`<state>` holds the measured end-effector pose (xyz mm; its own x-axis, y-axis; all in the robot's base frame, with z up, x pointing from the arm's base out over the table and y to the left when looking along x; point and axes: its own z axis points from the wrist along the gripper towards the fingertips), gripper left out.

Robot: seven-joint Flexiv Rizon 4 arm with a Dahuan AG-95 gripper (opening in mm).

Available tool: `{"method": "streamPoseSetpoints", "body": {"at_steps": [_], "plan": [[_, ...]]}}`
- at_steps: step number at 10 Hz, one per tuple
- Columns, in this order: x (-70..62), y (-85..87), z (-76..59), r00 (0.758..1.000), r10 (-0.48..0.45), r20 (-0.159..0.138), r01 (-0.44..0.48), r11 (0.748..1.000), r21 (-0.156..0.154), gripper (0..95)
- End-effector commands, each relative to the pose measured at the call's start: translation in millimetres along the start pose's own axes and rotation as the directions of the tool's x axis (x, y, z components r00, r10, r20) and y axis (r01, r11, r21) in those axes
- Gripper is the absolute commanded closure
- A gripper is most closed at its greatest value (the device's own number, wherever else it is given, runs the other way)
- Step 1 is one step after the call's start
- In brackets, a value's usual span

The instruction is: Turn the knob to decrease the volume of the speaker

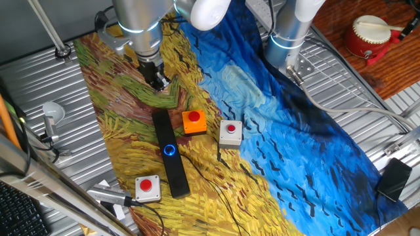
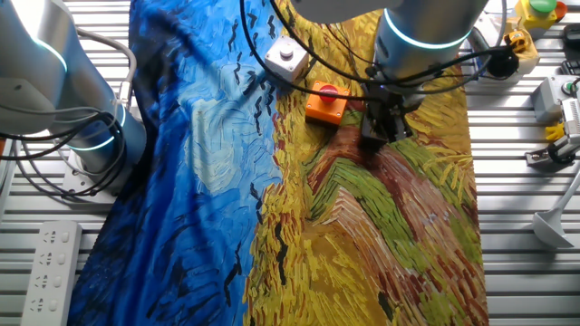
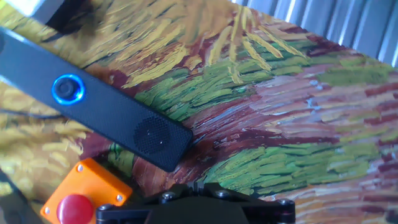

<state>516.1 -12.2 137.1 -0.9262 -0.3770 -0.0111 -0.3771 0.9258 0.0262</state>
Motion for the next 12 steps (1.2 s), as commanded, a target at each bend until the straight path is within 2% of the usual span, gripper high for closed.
{"method": "streamPoseSetpoints", "body": {"at_steps": [1,4,9,11,12], "plan": [[-0.2,0.1,0.3,0.999,-0.045,0.008,0.045,0.999,-0.003,95.0],[-0.2,0.1,0.3,1.0,-0.021,0.011,0.021,1.0,-0.009,95.0],[-49.5,54.9,19.9,0.999,-0.042,-0.006,0.042,0.999,0.023,95.0],[-68.1,66.7,21.4,0.999,-0.044,-0.011,0.044,0.999,0.029,95.0],[-72.8,70.3,21.9,0.999,-0.044,-0.012,0.045,0.999,0.03,95.0]]}}
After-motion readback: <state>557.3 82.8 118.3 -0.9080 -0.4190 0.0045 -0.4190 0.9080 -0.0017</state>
